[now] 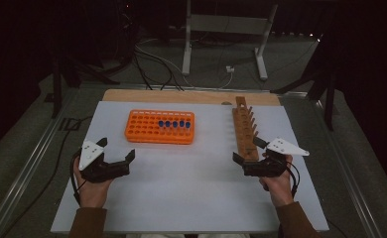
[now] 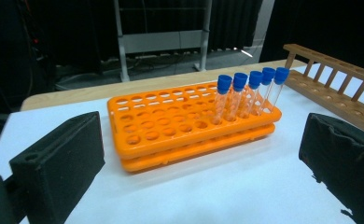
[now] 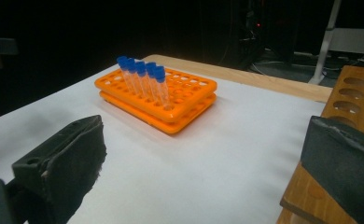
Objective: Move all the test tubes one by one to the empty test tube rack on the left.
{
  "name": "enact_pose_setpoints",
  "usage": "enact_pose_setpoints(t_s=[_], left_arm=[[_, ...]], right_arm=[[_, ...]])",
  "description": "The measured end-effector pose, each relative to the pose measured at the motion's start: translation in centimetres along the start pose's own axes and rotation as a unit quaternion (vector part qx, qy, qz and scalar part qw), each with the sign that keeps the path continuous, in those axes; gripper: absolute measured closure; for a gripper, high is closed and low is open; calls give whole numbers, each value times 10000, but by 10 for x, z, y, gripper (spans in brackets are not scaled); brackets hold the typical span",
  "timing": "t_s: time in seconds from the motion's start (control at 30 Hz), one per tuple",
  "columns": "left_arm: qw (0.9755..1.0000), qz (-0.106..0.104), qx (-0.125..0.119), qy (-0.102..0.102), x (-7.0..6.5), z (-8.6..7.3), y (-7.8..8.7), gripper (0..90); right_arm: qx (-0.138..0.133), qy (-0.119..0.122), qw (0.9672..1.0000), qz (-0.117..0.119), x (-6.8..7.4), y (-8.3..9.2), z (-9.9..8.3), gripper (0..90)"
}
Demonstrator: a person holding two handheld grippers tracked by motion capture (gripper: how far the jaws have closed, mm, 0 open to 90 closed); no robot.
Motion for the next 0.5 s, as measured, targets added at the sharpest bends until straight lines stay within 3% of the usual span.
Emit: enact_pose_setpoints(t_s=[0.37, 0.5], left_arm=[[9996, 195, -175, -38, 8, -14, 26, 10], [9994, 280, -212, 68, 13, -18, 29, 11]], right_arm=[[-65, -54, 9998, -175, -4, 11, -13, 0], [-87, -39, 9997, -216, -5, 13, -14, 0]])
Point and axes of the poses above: each handheld gripper's, and its own axes: y roughly backward along the jaws, z roughly out of its top, x roughly to its left, the point moved 3 cm from there along -y, roughly forward along the jaws, and after that the axes turned 13 degrees about z, right-handed, at the moved point
